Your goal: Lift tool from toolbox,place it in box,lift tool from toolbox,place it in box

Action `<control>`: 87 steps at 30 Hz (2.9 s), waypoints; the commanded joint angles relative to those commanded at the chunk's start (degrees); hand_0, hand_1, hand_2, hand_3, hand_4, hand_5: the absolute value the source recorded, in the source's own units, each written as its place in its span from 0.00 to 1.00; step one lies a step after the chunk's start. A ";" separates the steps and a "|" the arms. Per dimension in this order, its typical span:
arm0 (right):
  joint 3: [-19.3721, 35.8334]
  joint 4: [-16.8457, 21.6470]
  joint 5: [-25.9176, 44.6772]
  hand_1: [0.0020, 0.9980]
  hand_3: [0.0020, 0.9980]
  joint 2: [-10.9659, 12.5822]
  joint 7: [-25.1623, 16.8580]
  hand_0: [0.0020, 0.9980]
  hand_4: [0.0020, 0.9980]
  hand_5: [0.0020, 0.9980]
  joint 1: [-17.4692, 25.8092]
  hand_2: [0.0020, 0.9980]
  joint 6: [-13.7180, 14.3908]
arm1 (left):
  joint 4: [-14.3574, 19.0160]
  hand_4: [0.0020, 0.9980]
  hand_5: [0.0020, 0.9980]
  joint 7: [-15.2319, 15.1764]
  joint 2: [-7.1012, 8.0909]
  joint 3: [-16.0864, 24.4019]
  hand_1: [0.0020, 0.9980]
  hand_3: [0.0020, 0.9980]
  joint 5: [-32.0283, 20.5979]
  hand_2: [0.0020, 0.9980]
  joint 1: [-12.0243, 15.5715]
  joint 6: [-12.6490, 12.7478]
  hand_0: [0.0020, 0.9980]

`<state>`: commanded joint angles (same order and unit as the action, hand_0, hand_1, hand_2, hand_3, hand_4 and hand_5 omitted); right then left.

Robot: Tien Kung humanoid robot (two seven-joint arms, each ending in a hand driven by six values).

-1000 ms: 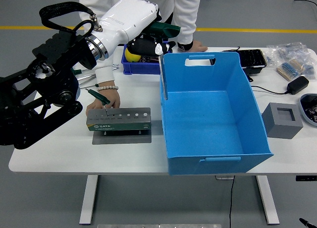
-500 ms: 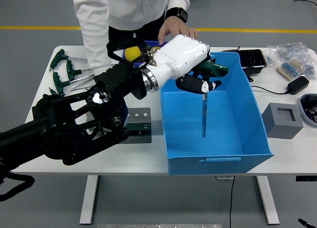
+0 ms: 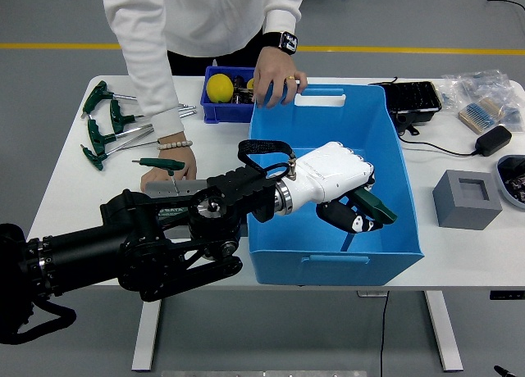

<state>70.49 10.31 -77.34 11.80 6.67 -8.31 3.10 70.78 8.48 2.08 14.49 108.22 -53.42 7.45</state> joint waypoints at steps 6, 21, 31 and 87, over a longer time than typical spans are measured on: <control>0.03 0.00 -0.06 0.70 0.71 0.06 -0.08 0.77 1.00 0.79 -0.31 0.73 -0.01 | -1.44 1.00 0.90 -2.70 -0.66 0.00 0.59 0.64 -0.90 0.66 -0.20 3.74 0.56; 0.18 0.00 -0.75 0.70 0.71 -0.10 0.06 0.78 1.00 0.79 -0.16 0.73 -0.25 | -1.68 1.00 0.89 -5.22 -0.87 7.08 0.72 0.73 1.28 0.82 -0.78 10.30 0.69; 0.03 0.00 0.38 0.70 0.71 0.23 -0.08 0.77 1.00 0.79 -0.59 0.73 0.07 | 8.21 1.00 0.90 -3.61 6.55 21.53 0.68 0.72 3.04 0.75 9.93 6.46 0.65; -1.82 0.00 2.65 0.69 0.70 -0.32 -0.19 0.78 1.00 0.79 -0.76 0.73 0.20 | 10.98 1.00 0.59 -6.14 9.89 55.70 0.73 0.76 21.78 0.77 40.17 1.22 0.67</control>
<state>68.66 10.31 -74.69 11.48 6.48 -9.08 3.31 81.76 2.33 11.97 70.19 130.00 -13.25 8.67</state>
